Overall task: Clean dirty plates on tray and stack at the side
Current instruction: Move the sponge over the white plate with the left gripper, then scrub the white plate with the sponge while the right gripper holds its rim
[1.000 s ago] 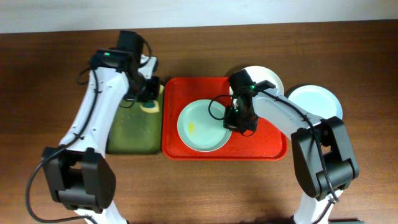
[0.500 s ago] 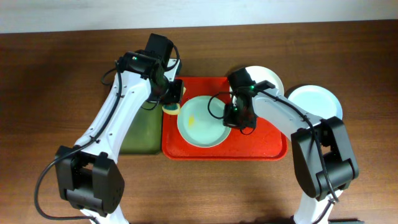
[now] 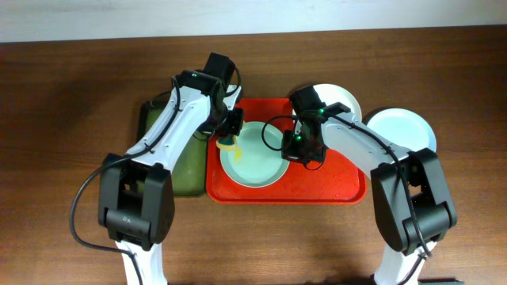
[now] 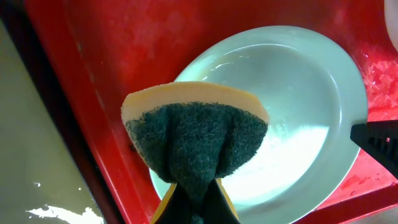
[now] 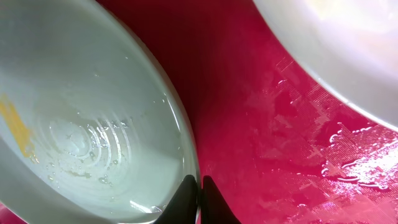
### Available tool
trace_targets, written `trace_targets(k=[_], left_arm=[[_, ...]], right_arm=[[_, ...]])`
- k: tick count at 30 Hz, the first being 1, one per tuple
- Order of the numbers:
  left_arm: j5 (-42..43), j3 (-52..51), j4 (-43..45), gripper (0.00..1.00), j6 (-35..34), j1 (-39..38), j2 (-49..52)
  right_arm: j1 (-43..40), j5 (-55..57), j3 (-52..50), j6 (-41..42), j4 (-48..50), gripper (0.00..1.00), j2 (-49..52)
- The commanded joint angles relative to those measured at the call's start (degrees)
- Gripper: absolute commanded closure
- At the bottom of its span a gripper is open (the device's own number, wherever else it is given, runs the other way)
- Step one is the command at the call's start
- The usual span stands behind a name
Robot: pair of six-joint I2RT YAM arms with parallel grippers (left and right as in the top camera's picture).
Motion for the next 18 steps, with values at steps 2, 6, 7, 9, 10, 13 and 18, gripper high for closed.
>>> trace_targets(k=[2,6,7,9,10,13,18], left_arm=[[0.8,1.0,-0.1,1.00,1.3,-0.3,0.7],[1.0,0.9,-0.9,1.00,0.0,-0.7,4.0],[1.0,0.9,-0.9,1.00,0.0,-1.0,4.5],[0.8,0.8,-0.6,1.00,-3.7,-1.6,4.9],[0.2,0.8,-0.5,1.00,-5.2,-1.6,4.9],[0.0,0.8,-0.5,1.00,-7.7,-1.7,4.9],[-3.1,-0.5,0.4,1.00,-10.2,-2.5,4.9]], right_arm=[[-0.2,0.3,0.5,-0.2,0.2,0.93,-0.2],[-0.2,2.5,0.5,-0.2,0.2,0.87,-0.2],[-0.2,2.5,0.5,-0.2,0.2,0.89,-0.2],[-0.2,2.5,0.5,-0.2,0.2,0.96,-0.2],[-0.2,2.5,0.5,-0.2,0.2,0.96,-0.2],[-0.2,2.9,0.5,-0.2,0.2,0.85,-0.2],[-0.2,2.9,0.5,-0.2,0.2,0.93,-0.2]])
